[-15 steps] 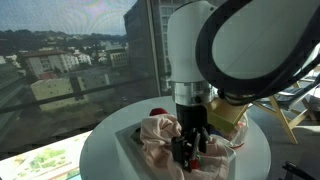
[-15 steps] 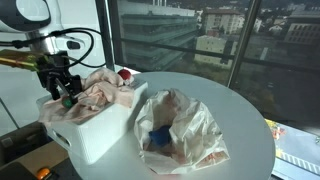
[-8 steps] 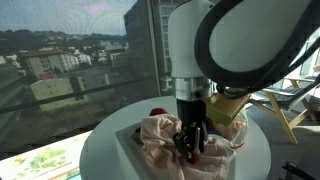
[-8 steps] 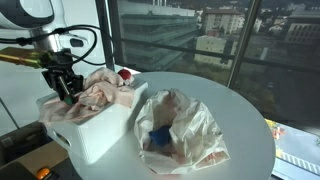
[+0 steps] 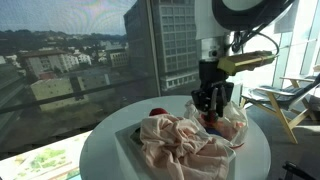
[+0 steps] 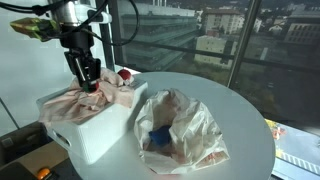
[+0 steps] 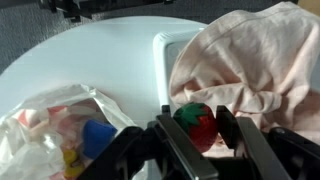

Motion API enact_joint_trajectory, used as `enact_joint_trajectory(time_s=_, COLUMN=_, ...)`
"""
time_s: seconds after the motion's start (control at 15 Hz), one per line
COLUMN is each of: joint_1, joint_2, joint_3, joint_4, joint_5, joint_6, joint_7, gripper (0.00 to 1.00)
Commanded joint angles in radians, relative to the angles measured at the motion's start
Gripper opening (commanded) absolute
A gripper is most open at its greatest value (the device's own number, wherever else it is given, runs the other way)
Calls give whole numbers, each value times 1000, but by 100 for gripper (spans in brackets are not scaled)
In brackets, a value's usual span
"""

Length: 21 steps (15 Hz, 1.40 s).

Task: Put the items on the container in the plastic except the radish.

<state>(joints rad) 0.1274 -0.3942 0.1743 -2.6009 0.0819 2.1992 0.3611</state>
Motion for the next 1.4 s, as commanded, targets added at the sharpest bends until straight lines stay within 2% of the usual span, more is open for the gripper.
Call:
enact_joint_trajectory(time_s=0.0, joint_1=-86, joint_2=32, joint_3=-30, joint_4=-23, joint_5=-8, joint_6=34, joint_7=70, gripper=24)
enact_joint_trajectory(time_s=0.13, joint_1=-131, joint_2=84, joint_3=-43, joint_4=-28, joint_5=-23, joint_6=101, joint_7=93, gripper=25)
enact_joint_trajectory(time_s=0.4, joint_1=-195, joint_2=254, joint_3=-56, joint_4=8, joint_5=-92, joint_6=320, joint_7=125, gripper=25)
enact_joint_trajectory(time_s=0.53, joint_1=-230, joint_2=335, joint_3=-64, joint_4=32, joint_5=-191, joint_6=398, joint_7=202, gripper=24)
enact_joint_trajectory(time_s=0.67, joint_1=-257, joint_2=407, joint_3=-82, joint_4=59, joint_5=-372, joint_6=450, joint_7=341, gripper=24)
enact_joint_trajectory(time_s=0.87, joint_1=-226, joint_2=491, joint_3=-161, joint_4=118, joint_5=-609, joint_6=483, joint_7=517, gripper=23)
enact_joint_trajectory(time_s=1.0, joint_1=-197, joint_2=542, joint_3=-208, joint_4=154, joint_5=-675, joint_6=492, joint_7=579, gripper=25)
enact_joint_trajectory(time_s=1.07, joint_1=-184, joint_2=554, joint_3=-221, joint_4=158, joint_5=-668, joint_6=512, joint_7=585, gripper=73)
enact_joint_trajectory(time_s=1.13, joint_1=-174, joint_2=555, joint_3=-222, joint_4=149, joint_5=-617, joint_6=538, joint_7=559, gripper=74)
enact_joint_trajectory(time_s=1.33, joint_1=-132, joint_2=505, joint_3=-219, joint_4=93, joint_5=-538, joint_6=599, joint_7=513, gripper=96)
